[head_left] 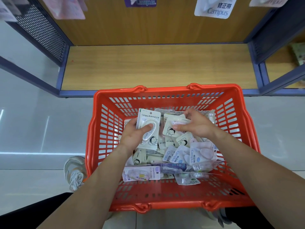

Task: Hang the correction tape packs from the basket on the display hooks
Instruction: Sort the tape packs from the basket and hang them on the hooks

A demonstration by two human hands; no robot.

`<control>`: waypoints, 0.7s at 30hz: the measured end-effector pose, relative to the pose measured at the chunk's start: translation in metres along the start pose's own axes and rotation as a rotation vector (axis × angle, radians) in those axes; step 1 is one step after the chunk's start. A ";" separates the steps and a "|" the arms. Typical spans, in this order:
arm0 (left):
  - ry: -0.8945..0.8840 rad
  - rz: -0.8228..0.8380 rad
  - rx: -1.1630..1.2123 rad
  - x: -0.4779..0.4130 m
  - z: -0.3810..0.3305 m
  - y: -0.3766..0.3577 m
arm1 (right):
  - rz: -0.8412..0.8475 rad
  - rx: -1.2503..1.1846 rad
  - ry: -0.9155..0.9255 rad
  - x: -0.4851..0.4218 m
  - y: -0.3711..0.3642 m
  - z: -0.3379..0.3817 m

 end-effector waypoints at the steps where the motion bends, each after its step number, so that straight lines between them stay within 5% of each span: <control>1: -0.002 -0.005 0.003 0.003 -0.004 0.000 | -0.013 -0.028 0.028 0.005 0.002 0.008; 11: -0.137 0.051 -0.037 0.054 -0.084 0.012 | -0.145 -0.225 0.262 0.072 0.051 0.104; 21: -0.318 0.149 -0.071 0.191 -0.181 0.008 | -0.063 -0.389 0.200 0.201 0.095 0.153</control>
Point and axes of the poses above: each hand's wrist, its own x-axis away from the middle knuckle, its own y-axis out of the back of the hand, z = x × y, the point moved 6 cm from there along -x, towards the middle knuckle, and after that the axes turned 8 degrees about x, right-handed, at the moved point
